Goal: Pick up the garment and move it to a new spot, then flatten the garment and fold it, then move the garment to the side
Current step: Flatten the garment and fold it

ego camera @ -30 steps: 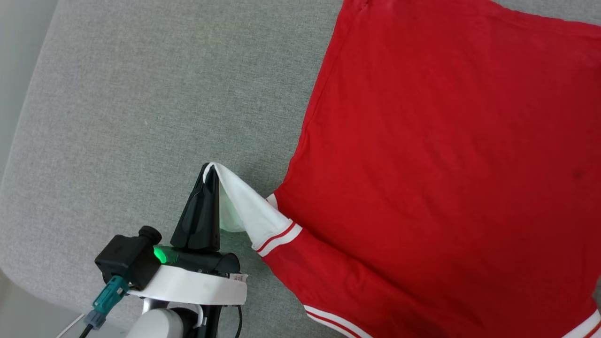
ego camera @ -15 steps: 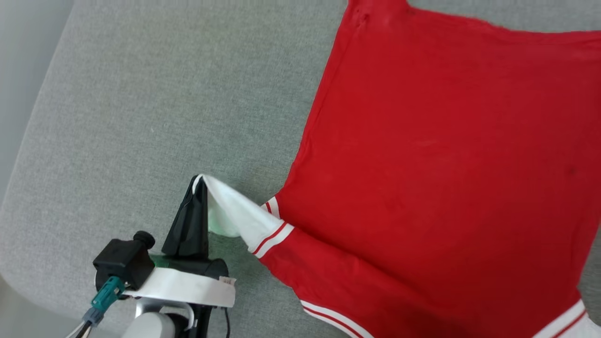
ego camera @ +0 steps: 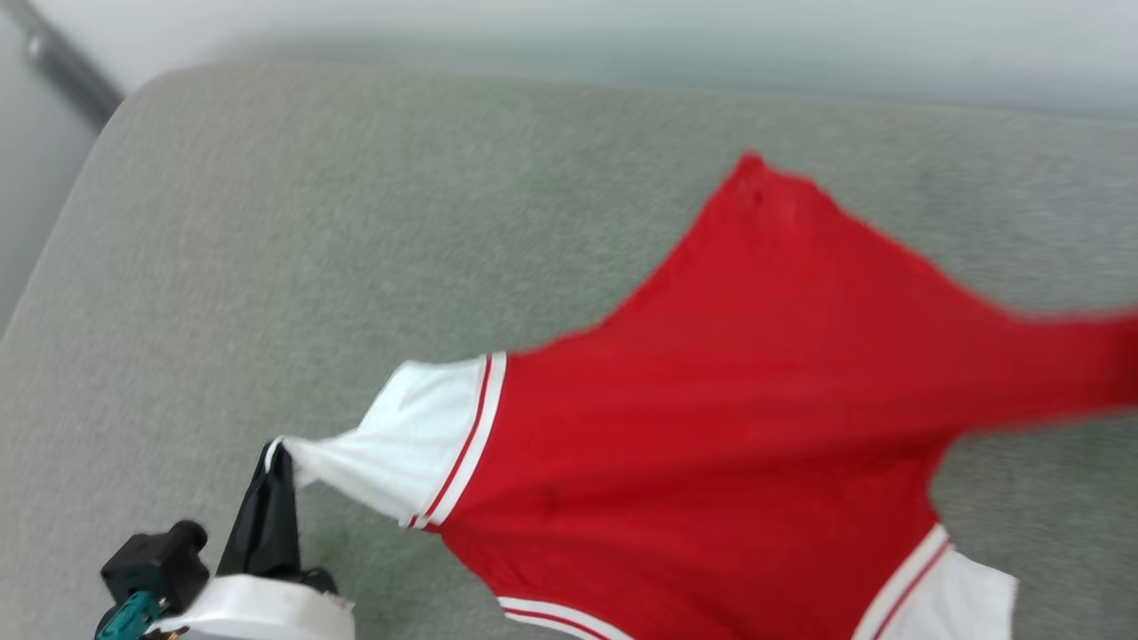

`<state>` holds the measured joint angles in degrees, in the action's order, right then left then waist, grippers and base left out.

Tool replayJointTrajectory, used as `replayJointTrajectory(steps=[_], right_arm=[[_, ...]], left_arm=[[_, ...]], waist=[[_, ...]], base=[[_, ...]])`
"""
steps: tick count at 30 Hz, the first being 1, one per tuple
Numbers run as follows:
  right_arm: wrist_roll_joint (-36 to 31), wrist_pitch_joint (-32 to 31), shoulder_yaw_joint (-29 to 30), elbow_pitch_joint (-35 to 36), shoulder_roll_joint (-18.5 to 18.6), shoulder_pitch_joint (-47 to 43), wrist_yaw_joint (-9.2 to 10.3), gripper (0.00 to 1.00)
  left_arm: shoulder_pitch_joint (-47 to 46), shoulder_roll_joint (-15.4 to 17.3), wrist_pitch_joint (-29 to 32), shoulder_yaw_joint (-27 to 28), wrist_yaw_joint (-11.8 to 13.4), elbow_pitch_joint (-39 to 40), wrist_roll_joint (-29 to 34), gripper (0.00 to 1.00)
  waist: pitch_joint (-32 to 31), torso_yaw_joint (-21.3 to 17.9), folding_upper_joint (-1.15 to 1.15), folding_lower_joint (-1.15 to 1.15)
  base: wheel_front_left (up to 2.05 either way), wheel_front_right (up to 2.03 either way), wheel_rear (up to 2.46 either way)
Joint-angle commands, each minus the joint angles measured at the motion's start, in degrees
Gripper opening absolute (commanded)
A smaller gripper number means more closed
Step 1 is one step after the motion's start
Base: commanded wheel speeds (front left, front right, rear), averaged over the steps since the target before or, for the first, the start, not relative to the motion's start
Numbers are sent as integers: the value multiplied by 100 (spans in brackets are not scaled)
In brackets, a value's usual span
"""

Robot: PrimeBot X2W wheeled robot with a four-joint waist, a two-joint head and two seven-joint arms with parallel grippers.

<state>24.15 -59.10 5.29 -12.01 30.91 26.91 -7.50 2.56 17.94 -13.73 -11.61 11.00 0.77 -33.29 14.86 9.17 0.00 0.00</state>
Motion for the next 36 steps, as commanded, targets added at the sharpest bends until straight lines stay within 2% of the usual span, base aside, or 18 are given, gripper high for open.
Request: replayJointTrajectory(steps=[1, 7, 12, 13, 14, 15, 19, 25, 30, 33, 36], right_arm=[[-28, -21, 12, 63, 72, -307, 3, 0], [182, -135, 323, 406, -289, -2187, 3, 0], [250, -113, 624, 522, -809, -3252, 4, 0], [328, -81, 699, 523, -967, -3369, 3, 12], [307, 5, 733, 565, -1033, -3452, 3, 46], [263, 149, 780, 608, -1073, -3478, 3, 100], [237, 891, 968, 710, -1371, -3366, 3, 100], [53, 2504, 1162, 785, -1537, -2763, 3, 100], [171, 3689, 953, 711, -1558, -2082, 2, 100], [357, 3865, 638, 584, -1426, -1682, 3, 100], [510, 3595, 231, 534, -1234, -1270, 2, 100]], left_arm=[[95, 63, 20, 51, 33, -6, -32, 0], [499, 258, 250, 259, 163, 16, -192, 0], [729, 380, 421, 341, 252, 141, -260, 0], [751, 405, 449, 354, 267, 164, -260, 0], [766, 417, 476, 369, 280, 178, -270, 0], [798, 431, 493, 372, 300, 195, -276, 0], [794, 461, 579, 334, 322, 275, -247, 0], [607, 476, 636, 237, 345, 444, -186, 0], [322, 453, 660, 111, 340, 618, -61, 0], [125, 407, 650, 9, 327, 716, 8, 0], [-148, 362, 622, -87, 291, 810, 81, 0]], waist=[[-437, -435, 0, 0], [-835, -878, 0, 0], [-954, -1136, 0, 0], [-956, -1172, 0, 0], [-964, -1206, 0, 0], [-969, -1241, 0, 0], [-936, -1326, 0, 0], [-768, -1340, 0, 0], [-458, -1238, 0, 0], [-239, -1135, 0, 0], [27, -982, 0, 0]], base=[[0, 0, 0], [0, 0, 0], [0, 0, 0], [0, 0, 0], [0, 0, 0], [0, 0, 0], [0, 0, 0], [0, 0, 0], [0, 0, 0], [0, 0, 0], [0, 0, 0]])
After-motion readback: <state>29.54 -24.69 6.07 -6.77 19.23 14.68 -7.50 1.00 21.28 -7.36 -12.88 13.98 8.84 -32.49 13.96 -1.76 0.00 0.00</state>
